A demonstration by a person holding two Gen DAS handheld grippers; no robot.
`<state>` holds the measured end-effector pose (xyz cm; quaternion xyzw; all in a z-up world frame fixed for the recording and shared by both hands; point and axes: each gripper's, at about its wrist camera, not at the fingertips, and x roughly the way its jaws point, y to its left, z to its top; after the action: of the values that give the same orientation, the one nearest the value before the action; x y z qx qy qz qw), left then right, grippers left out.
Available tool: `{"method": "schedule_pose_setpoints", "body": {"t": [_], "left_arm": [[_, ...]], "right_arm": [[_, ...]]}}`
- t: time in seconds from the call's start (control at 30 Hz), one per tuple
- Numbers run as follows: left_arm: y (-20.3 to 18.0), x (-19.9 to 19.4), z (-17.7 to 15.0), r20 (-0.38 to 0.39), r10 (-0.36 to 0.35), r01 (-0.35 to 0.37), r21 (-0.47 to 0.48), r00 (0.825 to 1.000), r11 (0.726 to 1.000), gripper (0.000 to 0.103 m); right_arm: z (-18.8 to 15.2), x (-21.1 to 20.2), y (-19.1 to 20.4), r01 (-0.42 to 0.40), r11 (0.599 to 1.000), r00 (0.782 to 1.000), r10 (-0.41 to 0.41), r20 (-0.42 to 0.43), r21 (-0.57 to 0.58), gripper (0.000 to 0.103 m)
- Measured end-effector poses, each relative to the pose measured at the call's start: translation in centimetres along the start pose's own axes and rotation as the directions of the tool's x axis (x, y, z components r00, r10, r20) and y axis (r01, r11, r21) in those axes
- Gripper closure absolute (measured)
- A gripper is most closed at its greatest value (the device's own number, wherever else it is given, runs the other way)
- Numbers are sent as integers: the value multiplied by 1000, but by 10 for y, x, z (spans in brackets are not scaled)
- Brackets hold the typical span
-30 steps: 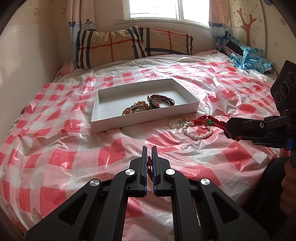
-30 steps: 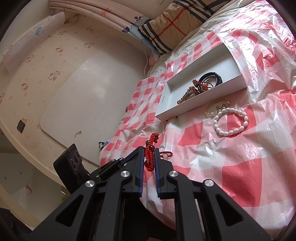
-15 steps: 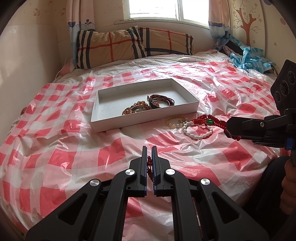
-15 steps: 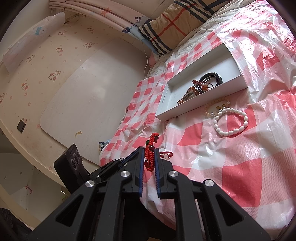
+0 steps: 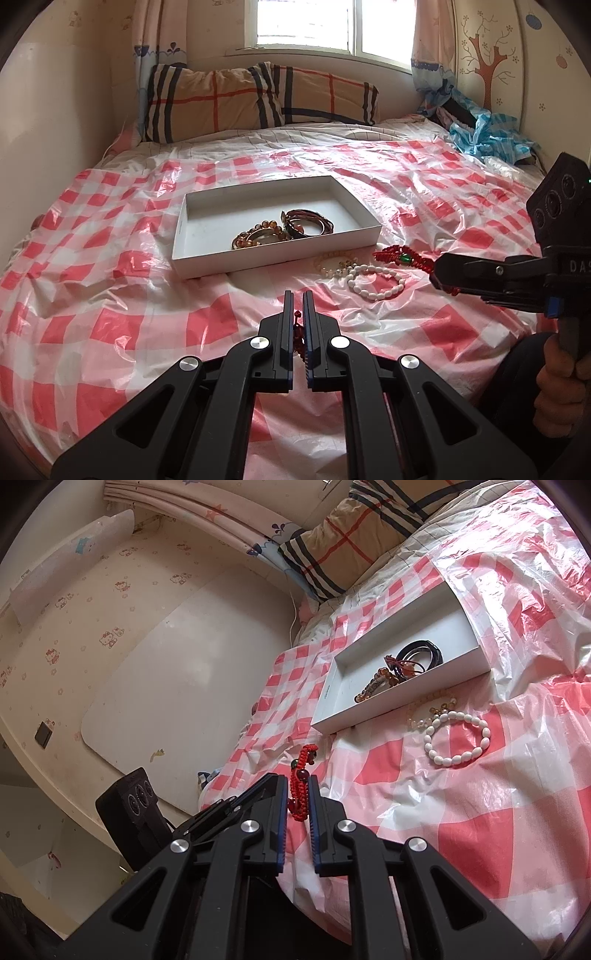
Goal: Organize jewelry
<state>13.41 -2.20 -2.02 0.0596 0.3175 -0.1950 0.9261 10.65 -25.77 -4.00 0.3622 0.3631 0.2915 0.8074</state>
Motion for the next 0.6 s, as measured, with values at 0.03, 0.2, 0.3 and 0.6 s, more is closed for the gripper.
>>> {"method": "schedule_pose_setpoints", "body": {"t": [0.03, 0.2, 0.3, 0.6], "left_arm": [[0, 0, 0, -1, -4, 4, -2, 1000, 1000, 99], [-2, -5, 2, 4, -17, 17, -4, 1000, 1000, 99], [-1, -11, 5, 15, -21, 21, -8, 1000, 1000, 99], [5, -22, 18, 36, -20, 21, -26, 999, 999, 99]], "right_arm": [[0, 1, 2, 2, 1000, 1000, -2, -1, -7, 90], [0, 2, 2, 14, 999, 1000, -14, -3, -34, 90], [-1, -2, 1, 15, 999, 1000, -15, 9, -39, 90], [0, -5, 3, 8, 999, 999, -6, 31, -48, 90]]}}
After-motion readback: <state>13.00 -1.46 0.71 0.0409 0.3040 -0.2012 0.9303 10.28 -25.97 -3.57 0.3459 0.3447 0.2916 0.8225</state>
